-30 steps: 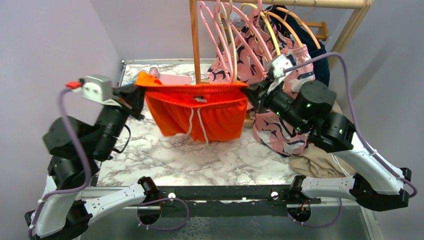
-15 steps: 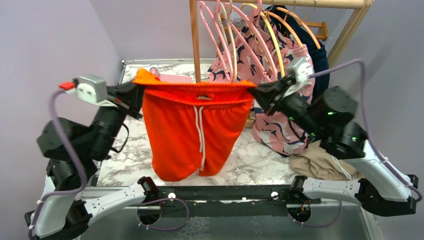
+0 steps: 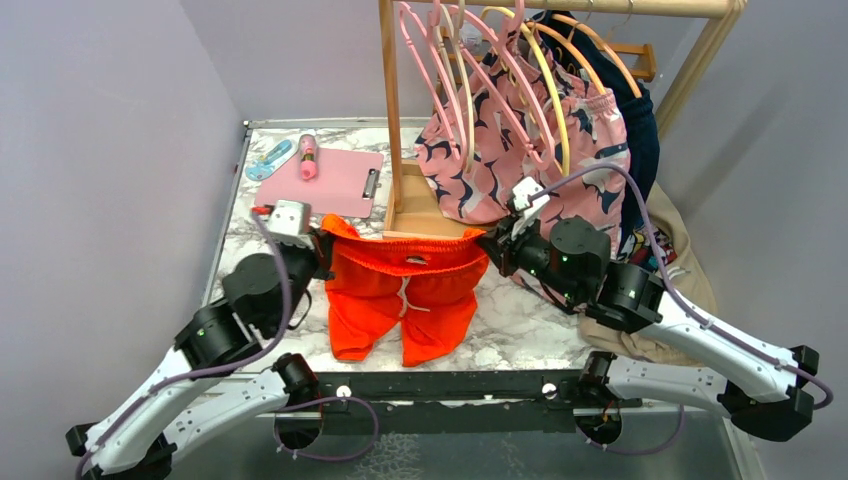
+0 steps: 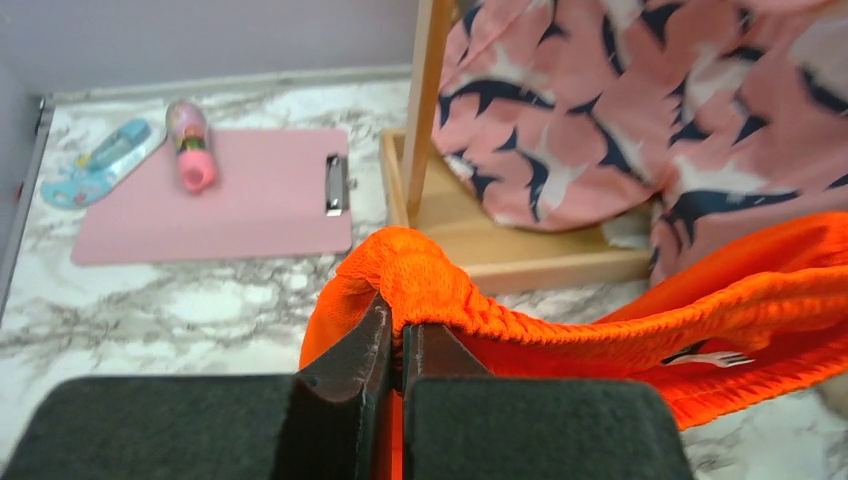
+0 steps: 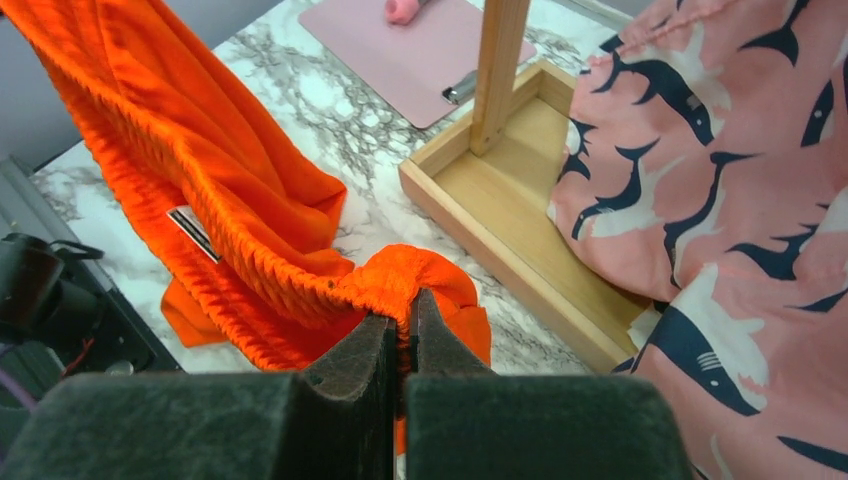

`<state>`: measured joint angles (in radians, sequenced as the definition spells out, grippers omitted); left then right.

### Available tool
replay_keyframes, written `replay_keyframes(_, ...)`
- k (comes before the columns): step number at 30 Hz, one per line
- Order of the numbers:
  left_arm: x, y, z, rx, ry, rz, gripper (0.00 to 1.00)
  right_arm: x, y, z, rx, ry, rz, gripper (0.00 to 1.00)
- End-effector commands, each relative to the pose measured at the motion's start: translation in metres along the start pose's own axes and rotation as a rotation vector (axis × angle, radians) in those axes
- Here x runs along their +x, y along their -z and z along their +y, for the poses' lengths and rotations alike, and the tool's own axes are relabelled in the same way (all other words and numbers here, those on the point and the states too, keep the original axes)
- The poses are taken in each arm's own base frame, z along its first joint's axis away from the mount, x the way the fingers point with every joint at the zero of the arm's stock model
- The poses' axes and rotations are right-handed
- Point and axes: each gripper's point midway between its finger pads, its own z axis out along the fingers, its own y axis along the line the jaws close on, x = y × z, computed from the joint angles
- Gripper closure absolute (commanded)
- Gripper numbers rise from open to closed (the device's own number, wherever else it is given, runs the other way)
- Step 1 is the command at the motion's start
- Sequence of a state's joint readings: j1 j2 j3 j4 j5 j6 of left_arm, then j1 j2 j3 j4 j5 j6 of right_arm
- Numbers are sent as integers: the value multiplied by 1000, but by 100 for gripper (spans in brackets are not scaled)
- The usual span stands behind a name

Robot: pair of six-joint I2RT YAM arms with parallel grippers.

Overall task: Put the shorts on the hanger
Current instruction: Adjust the shorts at the center of the board.

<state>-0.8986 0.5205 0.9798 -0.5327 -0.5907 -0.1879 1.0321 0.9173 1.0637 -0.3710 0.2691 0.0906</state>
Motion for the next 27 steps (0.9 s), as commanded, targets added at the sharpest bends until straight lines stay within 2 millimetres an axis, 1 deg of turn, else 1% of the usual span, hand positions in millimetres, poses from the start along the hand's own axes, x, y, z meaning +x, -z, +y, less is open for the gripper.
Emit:
replay_keyframes(1, 37, -17, 10, -120, 8, 83, 100, -3, -7, -18, 118, -91, -63, 99)
replay_keyframes(3, 51, -22, 9, -136, 3, 118, 100, 10, -9, -21, 138, -97, -48, 99)
replay_keyframes(4, 56, -23, 10, -145, 11, 126, 100, 14, -9, -21, 142, -103, -46, 99)
replay_keyframes(6, 70, -25, 10, -154, 16, 152, 100, 28, -11, -20, 139, -114, -19, 99)
replay_keyframes(8, 96, -27, 15, -180, -3, 194, 100, 48, -14, -17, 130, -135, 27, 99)
replay_keyframes(9, 105, -27, 17, -193, 1, 208, 100, 58, -16, -15, 123, -146, 47, 99)
replay_keyframes(10, 122, -26, 20, -203, -4, 239, 100, 66, -17, -14, 118, -158, 60, 99)
replay_keyframes(11, 133, -25, 20, -202, 5, 260, 100, 76, -18, -12, 115, -166, 78, 99)
replay_keyframes(12, 140, -24, 19, -198, 19, 272, 100, 81, -18, -12, 113, -173, 86, 99)
replay_keyframes(13, 144, -24, 19, -196, 33, 276, 100, 85, -18, -11, 111, -177, 92, 99)
replay_keyframes(14, 140, -23, 19, -192, 49, 263, 100, 85, -17, -11, 107, -179, 92, 99)
replay_keyframes(15, 131, -22, 18, -187, 66, 244, 100, 81, -16, -9, 92, -176, 87, 99)
replay_keyframes(16, 113, -20, 15, -174, 89, 212, 100, 71, -12, -3, 54, -169, 79, 99)
replay_keyframes(17, 88, -18, 11, -148, 109, 169, 100, 52, -6, 8, -22, -151, 54, 99)
replay_keyframes(18, 51, -13, 5, -108, 130, 106, 100, 29, 3, 20, -108, -108, 17, 99)
replay_keyframes(19, 13, -7, 1, -68, 128, 41, 100, -2, 17, 30, -185, -77, -40, 99)
replay_keyframes(20, -32, 3, -2, -23, 139, -44, 100, -34, 34, 36, -243, -50, -109, 99)
replay_keyframes(21, -77, 16, -7, 36, 149, -130, 100, -66, 52, 40, -290, -20, -184, 99)
replay_keyframes(22, -120, 31, -14, 108, 153, -219, 100, -101, 75, 45, -344, 9, -267, 99)
replay_keyframes(23, -164, 53, -19, 188, 161, -317, 100, -132, 99, 50, -393, 45, -340, 99)
replay_keyframes(24, -197, 72, -26, 269, 161, -402, 100, -157, 121, 55, -446, 71, -401, 99)
replay_keyframes(25, -227, 94, -28, 335, 165, -484, 100, -177, 141, 58, -484, 96, -455, 99)
replay_keyframes(26, -249, 112, -30, 389, 166, -550, 100, -190, 156, 61, -513, 111, -492, 99)
replay_keyframes(27, -265, 126, -30, 420, 167, -604, 100, -200, 165, 61, -524, 119, -519, 99)
